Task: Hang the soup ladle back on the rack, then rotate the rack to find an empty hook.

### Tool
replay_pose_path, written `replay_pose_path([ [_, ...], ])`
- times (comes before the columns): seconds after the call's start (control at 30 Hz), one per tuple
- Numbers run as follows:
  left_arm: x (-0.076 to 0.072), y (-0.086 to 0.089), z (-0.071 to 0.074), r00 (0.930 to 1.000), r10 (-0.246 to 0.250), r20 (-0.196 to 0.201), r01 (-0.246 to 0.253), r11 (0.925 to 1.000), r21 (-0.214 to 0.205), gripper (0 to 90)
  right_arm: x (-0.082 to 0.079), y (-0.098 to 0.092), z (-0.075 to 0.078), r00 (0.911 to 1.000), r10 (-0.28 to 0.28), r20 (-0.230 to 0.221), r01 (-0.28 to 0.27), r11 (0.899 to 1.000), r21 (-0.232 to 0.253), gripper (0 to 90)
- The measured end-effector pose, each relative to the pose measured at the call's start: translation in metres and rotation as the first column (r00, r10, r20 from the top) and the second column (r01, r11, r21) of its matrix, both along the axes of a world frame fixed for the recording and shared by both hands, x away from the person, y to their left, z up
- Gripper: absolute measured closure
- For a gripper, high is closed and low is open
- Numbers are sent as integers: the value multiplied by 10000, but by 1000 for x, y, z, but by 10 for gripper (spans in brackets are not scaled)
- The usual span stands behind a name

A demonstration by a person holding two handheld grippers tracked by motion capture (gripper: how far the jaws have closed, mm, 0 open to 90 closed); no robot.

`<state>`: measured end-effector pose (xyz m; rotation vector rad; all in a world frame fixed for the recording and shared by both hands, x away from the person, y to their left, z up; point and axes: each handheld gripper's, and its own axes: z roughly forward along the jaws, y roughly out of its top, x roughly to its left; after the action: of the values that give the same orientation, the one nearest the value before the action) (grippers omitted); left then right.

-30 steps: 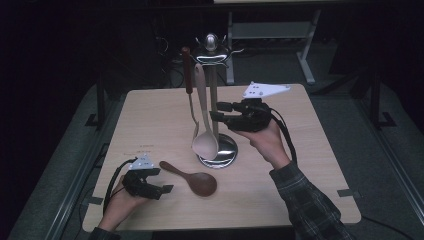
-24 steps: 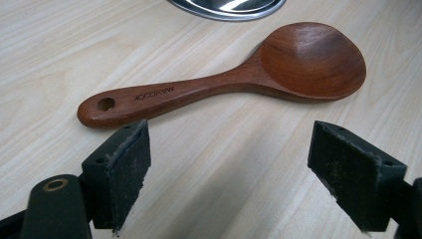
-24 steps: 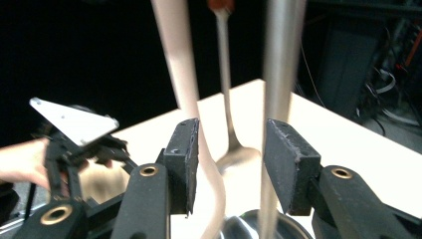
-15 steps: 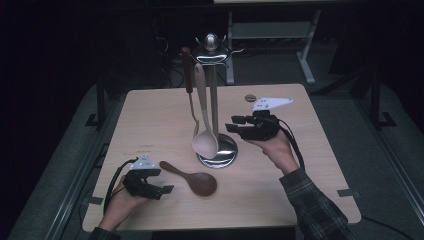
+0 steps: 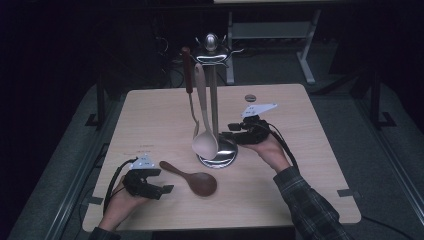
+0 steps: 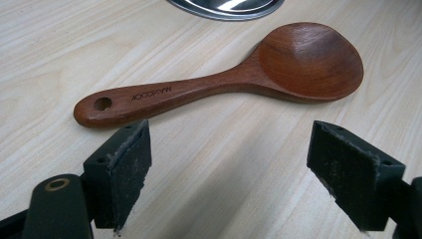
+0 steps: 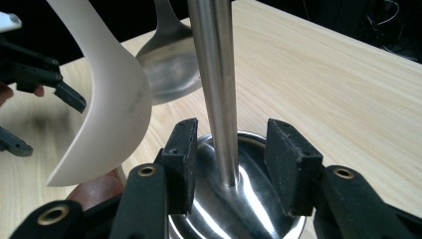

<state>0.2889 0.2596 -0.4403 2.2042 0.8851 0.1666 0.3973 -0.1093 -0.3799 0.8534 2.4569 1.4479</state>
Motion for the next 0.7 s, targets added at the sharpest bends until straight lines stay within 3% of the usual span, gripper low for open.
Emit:
replay_pose_path([
  [0.13,0,-1,2,10000,-28,-45,28,10000,-15,173,4,8,-1,9999,124,-47,-124,9999,-7,525],
  [0.4,3,-6,20,9999,-114,-79,110,9990,-422,281,14,29,-3,9998,207,32,-207,9997,-115,524],
  [0.7,10,-11,54,9998,-173,-81,162,9935,-1123,655,19,42,-4,9995,235,190,-229,9993,-305,642],
])
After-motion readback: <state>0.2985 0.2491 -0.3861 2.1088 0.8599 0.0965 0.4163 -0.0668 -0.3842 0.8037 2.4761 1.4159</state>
